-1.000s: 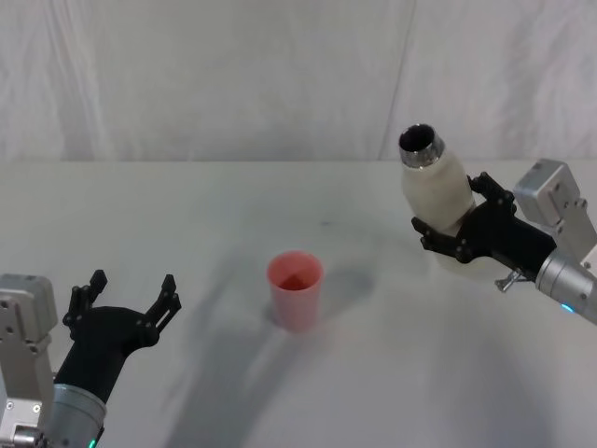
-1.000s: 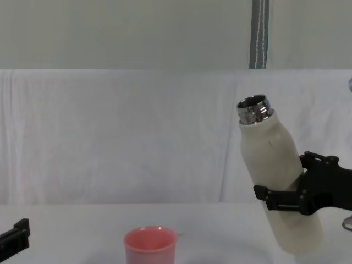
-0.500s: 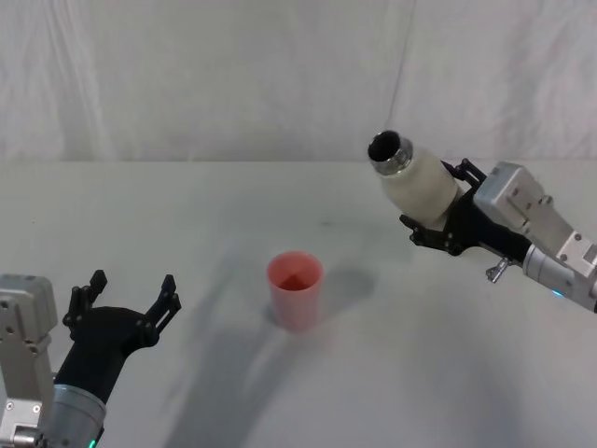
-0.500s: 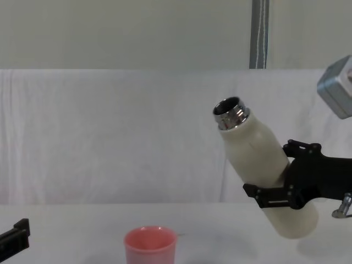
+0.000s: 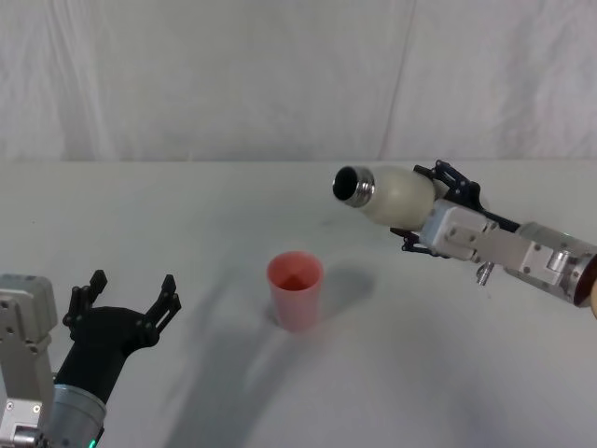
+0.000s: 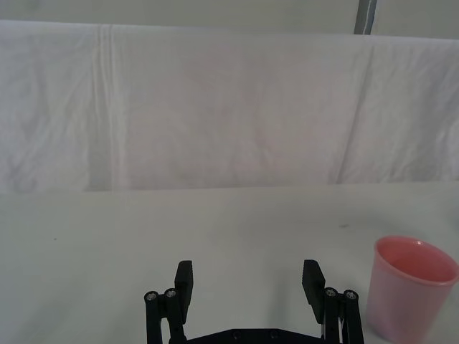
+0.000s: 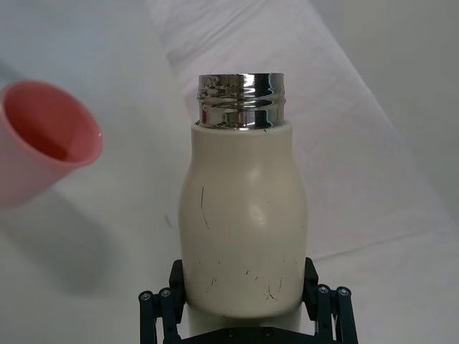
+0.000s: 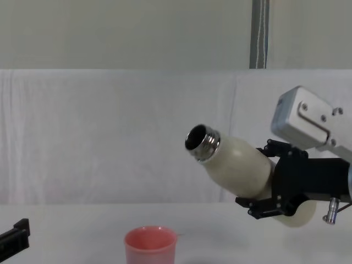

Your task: Grasp the thermos with one hand and pour water into the cup lid.

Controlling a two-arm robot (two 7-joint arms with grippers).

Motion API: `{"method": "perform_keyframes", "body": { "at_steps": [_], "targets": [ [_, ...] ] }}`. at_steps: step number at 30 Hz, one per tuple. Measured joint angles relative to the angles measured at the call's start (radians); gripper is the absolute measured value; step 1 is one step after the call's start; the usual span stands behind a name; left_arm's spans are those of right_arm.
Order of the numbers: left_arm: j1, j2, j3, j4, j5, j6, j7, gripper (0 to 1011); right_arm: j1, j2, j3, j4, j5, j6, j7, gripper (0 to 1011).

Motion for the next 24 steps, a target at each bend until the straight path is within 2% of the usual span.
{"method": "perform_keyframes", "body": {
  "at_steps": [3,8,15,24],
  "targets": [
    [0.0,0.0,0.0,0.0,0.0,0.0,0.0,1001,0.015,0.002,-0.023,-0.002,-0.06,0.009,-0.006,957],
    [0.0,0.0,0.0,0.0,0.0,0.0,0.0,1001,0.03,0.001,-0.046,-0.003,-0.119,0.018,-0.009,957],
    [0.0,0.0,0.0,0.0,0.0,0.0,0.0,1001,0.04,-0.003,-0.067,-0.005,-0.175,0.022,-0.026,958],
    [0.0,0.0,0.0,0.0,0.0,0.0,0.0,1001,0.025,-0.011,-0.086,-0.017,-0.247,0.011,-0.084,958]
  ]
}}
